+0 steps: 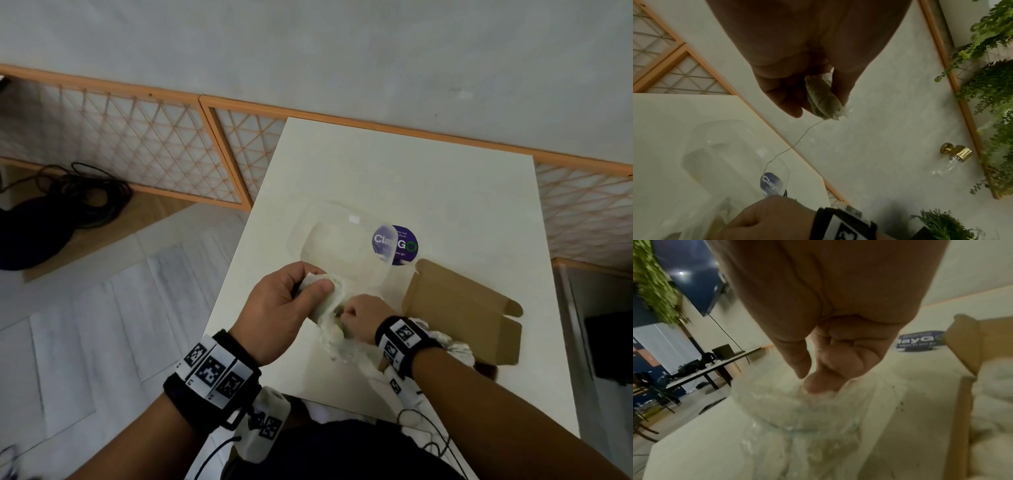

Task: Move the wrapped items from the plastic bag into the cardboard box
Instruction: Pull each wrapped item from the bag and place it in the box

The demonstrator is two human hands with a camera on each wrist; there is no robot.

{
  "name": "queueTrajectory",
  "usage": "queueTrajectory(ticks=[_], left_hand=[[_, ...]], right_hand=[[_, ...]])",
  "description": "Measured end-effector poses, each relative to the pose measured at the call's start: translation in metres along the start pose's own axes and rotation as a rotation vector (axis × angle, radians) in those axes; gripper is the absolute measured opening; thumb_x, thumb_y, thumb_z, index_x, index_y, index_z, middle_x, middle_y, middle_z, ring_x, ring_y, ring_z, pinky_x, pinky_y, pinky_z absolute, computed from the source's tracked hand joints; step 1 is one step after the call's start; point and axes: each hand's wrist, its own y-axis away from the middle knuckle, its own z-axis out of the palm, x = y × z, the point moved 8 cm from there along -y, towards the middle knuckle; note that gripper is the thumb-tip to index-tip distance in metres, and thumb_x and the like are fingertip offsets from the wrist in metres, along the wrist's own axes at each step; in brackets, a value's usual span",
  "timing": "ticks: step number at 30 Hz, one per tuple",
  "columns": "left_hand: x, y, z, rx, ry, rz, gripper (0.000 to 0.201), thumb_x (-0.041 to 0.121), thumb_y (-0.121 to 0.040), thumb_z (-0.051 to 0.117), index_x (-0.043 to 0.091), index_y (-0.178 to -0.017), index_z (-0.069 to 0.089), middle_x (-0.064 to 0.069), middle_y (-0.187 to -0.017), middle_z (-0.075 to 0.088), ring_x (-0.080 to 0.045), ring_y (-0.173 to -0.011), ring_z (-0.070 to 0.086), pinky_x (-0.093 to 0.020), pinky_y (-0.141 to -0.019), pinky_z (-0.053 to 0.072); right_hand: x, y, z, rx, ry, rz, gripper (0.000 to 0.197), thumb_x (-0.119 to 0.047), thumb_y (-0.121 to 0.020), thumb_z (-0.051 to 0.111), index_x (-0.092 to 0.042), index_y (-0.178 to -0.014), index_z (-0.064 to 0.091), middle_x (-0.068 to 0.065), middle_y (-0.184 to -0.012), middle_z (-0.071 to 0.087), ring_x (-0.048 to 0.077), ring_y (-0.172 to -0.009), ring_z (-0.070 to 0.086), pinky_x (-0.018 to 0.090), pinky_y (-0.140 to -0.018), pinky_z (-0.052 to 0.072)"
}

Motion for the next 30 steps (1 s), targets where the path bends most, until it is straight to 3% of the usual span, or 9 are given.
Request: queueTrajectory(ticks=[5,9,12,16,18,20,23,27,30], left_hand=[[-0.004,0.002,-0.005,0.029,0.039,-0.028,0.007,0.021,-0.100,0.067,0.019,-0.095,0.072,-0.003,-0.088,0.076,-0.017,-0.075,0.069,-0.039,-0.073,0.060],[-0.006,0.001,-0.009,0.046,0.045,-0.034,0.007,0.021,-0.099,0.068,0.019,-0.093,0.070,-0.007,-0.088,0.074,-0.020,-0.075,0.068,-0.040,-0.073,0.060],[-0.005,-0.001,-0.008,0.064,0.099,-0.042,0.009,0.019,-0.099,0.068,0.011,-0.095,0.067,-0.012,-0.091,0.072,-0.020,-0.077,0.067,-0.043,-0.077,0.058],[-0.002,-0.005,-0.007,0.062,0.112,-0.032,0.006,0.017,-0.099,0.069,0.014,-0.094,0.066,0.003,-0.112,0.073,-0.028,-0.094,0.068,-0.046,-0.086,0.057],[-0.001,-0.008,-0.005,0.048,0.149,-0.031,0.011,0.009,-0.098,0.068,0.009,-0.089,0.062,0.000,-0.116,0.073,-0.032,-0.102,0.068,-0.042,-0.084,0.057],[0.004,-0.011,-0.001,0.027,0.182,-0.020,0.015,0.002,-0.098,0.065,0.001,-0.085,0.056,-0.013,-0.104,0.075,-0.030,-0.085,0.067,-0.035,-0.071,0.056],[0.013,-0.015,0.005,0.007,0.165,0.010,0.018,0.013,-0.093,0.067,0.003,-0.083,0.056,-0.029,-0.085,0.065,-0.029,-0.067,0.061,-0.037,-0.062,0.054],[0.015,-0.020,0.019,-0.036,0.134,0.022,0.018,0.020,-0.093,0.068,0.006,-0.085,0.059,-0.023,-0.080,0.061,-0.027,-0.068,0.059,-0.037,-0.065,0.054],[0.013,-0.025,0.030,-0.076,0.101,0.024,0.020,0.014,-0.098,0.069,0.001,-0.088,0.058,-0.010,-0.077,0.062,-0.021,-0.068,0.059,-0.029,-0.063,0.054]], right_hand=[[0.008,-0.017,0.030,-0.104,0.070,0.017,0.038,-0.041,-0.088,0.055,-0.012,-0.064,0.059,0.009,-0.065,0.059,0.025,-0.062,0.051,0.031,-0.061,0.042],[0.004,-0.013,0.030,-0.152,0.070,-0.006,0.035,-0.021,-0.085,0.059,-0.016,-0.053,0.044,0.007,-0.059,0.043,0.024,-0.059,0.040,0.029,-0.051,0.031],[0.006,-0.004,0.018,-0.113,0.004,-0.015,0.032,-0.017,-0.088,0.058,-0.016,-0.060,0.044,0.004,-0.061,0.046,0.022,-0.059,0.042,0.028,-0.052,0.031],[0.012,0.019,-0.012,-0.011,-0.161,-0.027,0.018,-0.025,-0.092,0.061,-0.016,-0.078,0.060,0.004,-0.079,0.068,0.017,-0.068,0.058,0.031,-0.064,0.045],[0.016,0.034,-0.030,0.031,-0.284,-0.052,0.013,-0.025,-0.094,0.063,-0.013,-0.089,0.064,0.004,-0.080,0.075,0.016,-0.071,0.068,0.030,-0.063,0.050],[0.022,0.048,-0.045,0.065,-0.402,-0.066,0.009,-0.020,-0.095,0.064,-0.011,-0.093,0.063,0.002,-0.073,0.076,0.017,-0.070,0.073,0.024,-0.057,0.048],[0.033,0.067,-0.061,0.121,-0.476,-0.074,0.006,-0.016,-0.096,0.064,-0.011,-0.093,0.062,-0.001,-0.064,0.072,0.013,-0.059,0.067,0.025,-0.056,0.047],[0.041,0.080,-0.065,0.144,-0.568,-0.091,0.007,-0.017,-0.096,0.068,-0.011,-0.094,0.065,0.004,-0.078,0.075,0.013,-0.061,0.058,0.030,-0.057,0.048],[0.043,0.084,-0.066,0.197,-0.572,-0.090,0.008,-0.020,-0.096,0.070,-0.015,-0.091,0.066,-0.008,-0.081,0.069,0.009,-0.064,0.058,0.026,-0.061,0.046]])
